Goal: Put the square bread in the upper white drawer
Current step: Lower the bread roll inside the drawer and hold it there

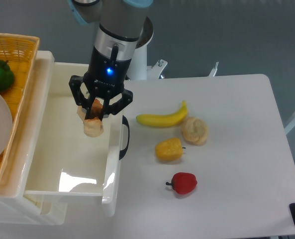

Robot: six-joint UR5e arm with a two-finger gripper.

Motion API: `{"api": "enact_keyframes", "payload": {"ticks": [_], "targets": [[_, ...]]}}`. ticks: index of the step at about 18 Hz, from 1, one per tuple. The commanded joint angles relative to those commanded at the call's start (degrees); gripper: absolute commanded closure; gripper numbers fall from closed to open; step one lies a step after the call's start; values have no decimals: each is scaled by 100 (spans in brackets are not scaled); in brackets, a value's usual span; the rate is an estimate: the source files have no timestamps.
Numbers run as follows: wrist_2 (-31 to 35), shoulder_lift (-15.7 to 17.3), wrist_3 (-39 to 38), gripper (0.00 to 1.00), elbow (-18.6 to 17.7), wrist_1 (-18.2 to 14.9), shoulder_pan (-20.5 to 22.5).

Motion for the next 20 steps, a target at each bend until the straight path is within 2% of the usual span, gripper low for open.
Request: {"api": "enact_keyframes", "payload": {"ticks": [5,8,9,10,11,13,14,15,20], "targets": [[9,-114,0,43,0,115,-167],[9,-141,0,41,0,124,-185],[0,-150,0,36,0,124,-194],[9,-150,9,26,0,132,-194],[9,-150,35,21,0,132,-194],[9,-141,79,17,0,141,-194],[9,-141,97,5,0,159,-194],[9,-150,123,2,0,159,-194],[0,-167,123,1,-9,159,-264]]}}
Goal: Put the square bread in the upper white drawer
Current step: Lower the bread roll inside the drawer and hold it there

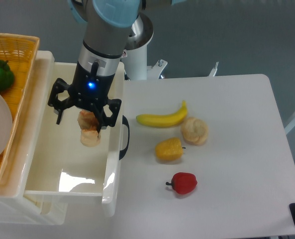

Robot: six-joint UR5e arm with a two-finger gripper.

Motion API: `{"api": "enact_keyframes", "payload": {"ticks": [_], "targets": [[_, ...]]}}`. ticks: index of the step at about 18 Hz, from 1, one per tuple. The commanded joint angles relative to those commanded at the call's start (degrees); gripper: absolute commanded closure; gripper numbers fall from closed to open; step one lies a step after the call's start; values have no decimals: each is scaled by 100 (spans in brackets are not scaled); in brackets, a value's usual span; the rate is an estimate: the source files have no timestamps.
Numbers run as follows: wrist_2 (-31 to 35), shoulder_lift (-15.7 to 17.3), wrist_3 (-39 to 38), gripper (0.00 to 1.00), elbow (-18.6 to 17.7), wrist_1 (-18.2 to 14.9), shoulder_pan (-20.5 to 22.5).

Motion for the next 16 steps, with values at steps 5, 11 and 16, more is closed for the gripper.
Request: {"api": "enact_keyframes", "payload": {"ticks": [5,11,16], "targets": [[9,-70,0,1,0,0,-70],[9,-140,-9,1,0,0,-79],[44,-158,17,1,-18,9,-79]]}}
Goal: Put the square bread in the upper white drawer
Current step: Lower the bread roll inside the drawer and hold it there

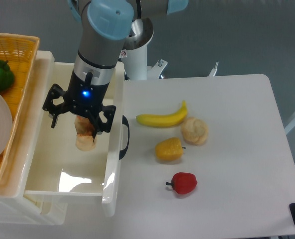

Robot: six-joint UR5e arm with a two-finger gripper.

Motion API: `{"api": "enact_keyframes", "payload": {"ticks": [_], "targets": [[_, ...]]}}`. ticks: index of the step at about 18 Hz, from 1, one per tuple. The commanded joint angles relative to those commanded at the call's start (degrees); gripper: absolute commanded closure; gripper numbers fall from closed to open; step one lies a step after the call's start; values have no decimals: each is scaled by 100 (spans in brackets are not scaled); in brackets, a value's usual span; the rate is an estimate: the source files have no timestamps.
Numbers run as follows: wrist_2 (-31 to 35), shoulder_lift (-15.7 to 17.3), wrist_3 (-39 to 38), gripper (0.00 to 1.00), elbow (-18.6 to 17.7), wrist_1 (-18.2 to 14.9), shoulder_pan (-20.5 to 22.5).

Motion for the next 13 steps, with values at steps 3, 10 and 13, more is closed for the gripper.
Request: {"api": "enact_keyframes", "payload": {"ticks": [3,10,13], "targets": [[0,-18,44,1,0,0,0],[0,-26,62,0,0,18,9],[9,-26,62,0,0,18,9]]}}
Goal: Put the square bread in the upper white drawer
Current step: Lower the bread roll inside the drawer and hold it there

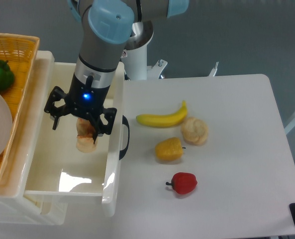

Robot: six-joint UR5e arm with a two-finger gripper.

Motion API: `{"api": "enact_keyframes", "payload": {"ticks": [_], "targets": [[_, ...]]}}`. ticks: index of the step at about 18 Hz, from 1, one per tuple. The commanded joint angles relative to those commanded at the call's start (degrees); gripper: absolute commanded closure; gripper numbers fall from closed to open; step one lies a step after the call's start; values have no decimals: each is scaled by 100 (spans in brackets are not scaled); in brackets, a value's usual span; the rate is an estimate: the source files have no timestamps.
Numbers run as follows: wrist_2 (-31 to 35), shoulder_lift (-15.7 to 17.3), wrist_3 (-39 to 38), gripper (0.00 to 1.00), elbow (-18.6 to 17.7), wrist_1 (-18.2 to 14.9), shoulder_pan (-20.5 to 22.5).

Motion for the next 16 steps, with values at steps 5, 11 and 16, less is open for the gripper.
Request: {"api": "enact_keyframes", "payload": {"ticks": [5,11,16], "targets": [[105,0,0,0,0,9,9],[167,0,0,0,0,0,26],[167,0,0,0,-9,0,88]]}}
